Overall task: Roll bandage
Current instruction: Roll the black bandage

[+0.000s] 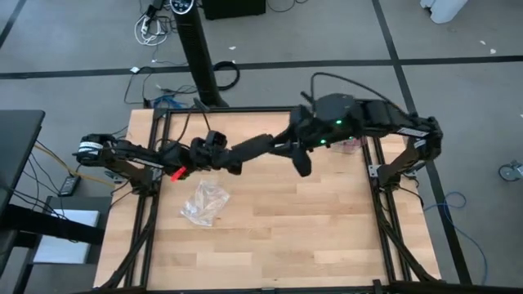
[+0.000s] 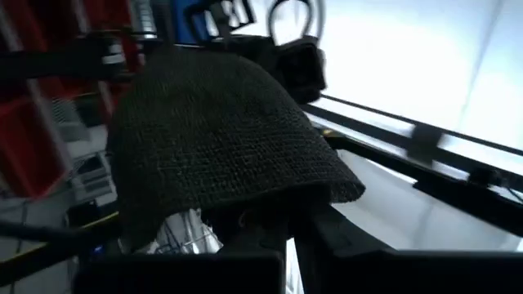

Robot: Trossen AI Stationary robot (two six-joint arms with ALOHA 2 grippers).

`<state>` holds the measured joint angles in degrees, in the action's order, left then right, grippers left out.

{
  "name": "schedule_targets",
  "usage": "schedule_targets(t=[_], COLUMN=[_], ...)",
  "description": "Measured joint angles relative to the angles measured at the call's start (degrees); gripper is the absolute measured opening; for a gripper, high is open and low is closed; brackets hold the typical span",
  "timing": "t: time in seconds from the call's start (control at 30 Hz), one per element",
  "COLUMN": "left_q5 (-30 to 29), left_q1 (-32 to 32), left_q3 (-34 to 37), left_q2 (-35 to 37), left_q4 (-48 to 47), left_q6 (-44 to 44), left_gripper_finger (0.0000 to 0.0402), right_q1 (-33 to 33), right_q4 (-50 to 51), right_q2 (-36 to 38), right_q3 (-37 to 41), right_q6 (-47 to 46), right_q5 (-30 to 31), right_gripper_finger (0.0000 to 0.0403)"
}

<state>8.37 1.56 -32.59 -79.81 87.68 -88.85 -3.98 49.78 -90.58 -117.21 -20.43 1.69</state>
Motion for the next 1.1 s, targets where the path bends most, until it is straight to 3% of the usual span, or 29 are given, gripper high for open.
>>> schedule_targets(t=[0.27, 0.33, 0.6, 0.83, 0.97, 1.1], left_q5=[4.47, 5.6, 9.43, 9.99, 9.98, 9.95], left_q1=[0.91, 1.23, 3.36, 3.69, 3.69, 3.69], left_q3=[-7.09, -9.23, -14.78, -16.81, -17.49, -17.49], left_q2=[0.05, 0.07, 0.04, 0.04, 0.02, 0.02], left_q4=[0.69, -0.05, -6.26, -6.59, -6.82, -7.1], left_q6=[3.14, 3.33, 3.43, 4.35, 5.08, 6.13], left_gripper_finger=[0.0012, 0.0012, 0.0012, 0.0012, 0.0012, 0.0012], right_q1=[0.72, 1.54, 2.96, 3.17, 3.51, 3.49], right_q4=[-0.1, -0.64, -8.03, -9.78, -11.06, -12.15], right_q2=[4.66, 5.26, 1.46, 0.06, -0.15, -0.32], right_q3=[0.0, -0.03, 0.0, 0.0, 0.0, 0.0], right_q6=[0.4, -0.07, -0.55, -0.48, 0.26, 1.0], right_q5=[12.03, 11.4, -0.22, 1.63, 0.36, 1.15], right_gripper_finger=[0.018, 0.0186, 0.0191, 0.0186, 0.0145, 0.0052])
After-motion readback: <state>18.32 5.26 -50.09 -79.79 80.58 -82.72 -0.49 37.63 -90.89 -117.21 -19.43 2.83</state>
